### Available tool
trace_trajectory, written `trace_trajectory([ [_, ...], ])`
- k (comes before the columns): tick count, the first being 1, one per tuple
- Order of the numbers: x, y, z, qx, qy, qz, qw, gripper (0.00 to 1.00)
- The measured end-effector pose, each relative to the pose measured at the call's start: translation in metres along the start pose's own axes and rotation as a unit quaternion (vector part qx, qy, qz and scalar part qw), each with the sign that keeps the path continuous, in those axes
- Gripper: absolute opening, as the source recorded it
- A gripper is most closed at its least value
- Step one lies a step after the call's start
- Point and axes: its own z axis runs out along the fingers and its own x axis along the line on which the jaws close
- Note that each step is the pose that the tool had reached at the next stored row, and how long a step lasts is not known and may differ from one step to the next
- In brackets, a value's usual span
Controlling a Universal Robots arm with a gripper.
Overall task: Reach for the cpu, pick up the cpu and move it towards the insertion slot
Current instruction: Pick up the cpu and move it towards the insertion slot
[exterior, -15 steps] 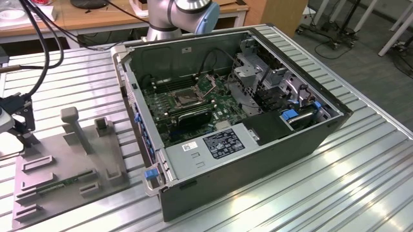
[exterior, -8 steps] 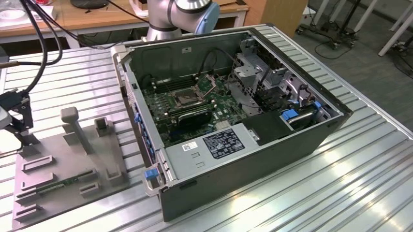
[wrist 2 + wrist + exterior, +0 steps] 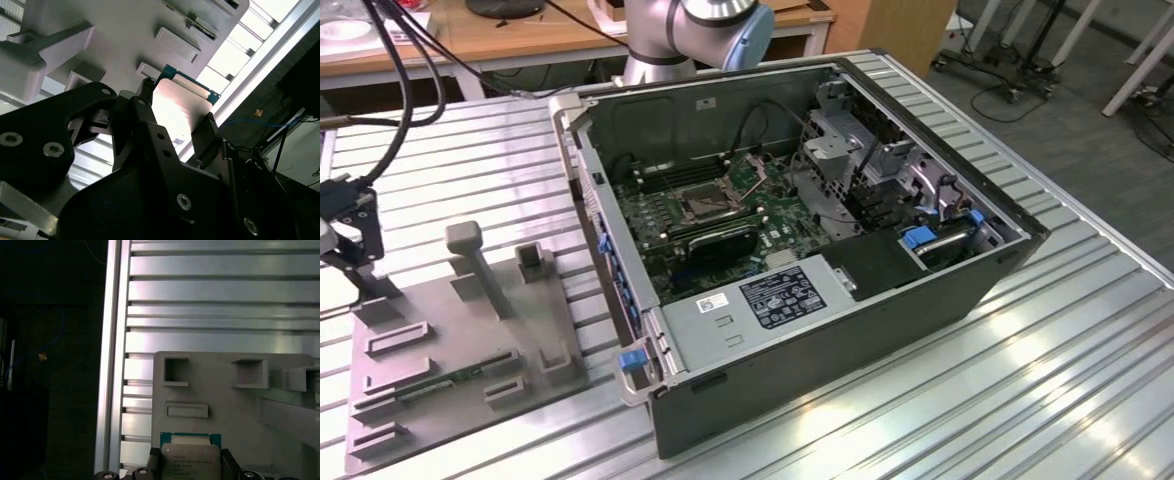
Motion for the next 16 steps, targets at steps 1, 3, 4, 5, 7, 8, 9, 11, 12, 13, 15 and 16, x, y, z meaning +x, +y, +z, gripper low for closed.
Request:
trace_trajectory([
  [1,0.0,0.0,-0.0009,0.0,0.0,0.0,1.0,0.55],
  [3,0.0,0.0001,-0.0028,0.0,0.0,0.0,1.0,0.55],
  [4,0.0,0.0001,-0.0036,0.0,0.0,0.0,1.0,0.55],
  [5,0.0,0.0002,-0.0043,0.0,0.0,0.0,1.0,0.55],
  [7,0.0,0.0002,-0.0045,-0.0001,-0.0001,0.0,1.0,0.55],
  [8,0.0,0.0002,-0.0045,-0.0001,-0.0002,0.0,1.0,0.55],
  [9,0.0,0.0002,-0.0046,-0.0001,-0.0001,0.0,1.0,0.55],
  [11,0.0,0.0002,-0.0048,0.0,0.0,0.0,1.0,0.55],
  [12,0.0,0.0002,-0.005,0.0,0.0,0.0,1.0,0.55],
  [13,0.0,0.0002,-0.006,0.0001,0.0003,0.0,1.0,0.55],
  [15,0.0,0.0003,-0.008,0.0,0.0,0.0,1.0,0.55],
  [16,0.0,0.0004,-0.0092,0.0,0.0,0.0,1.0,0.55],
])
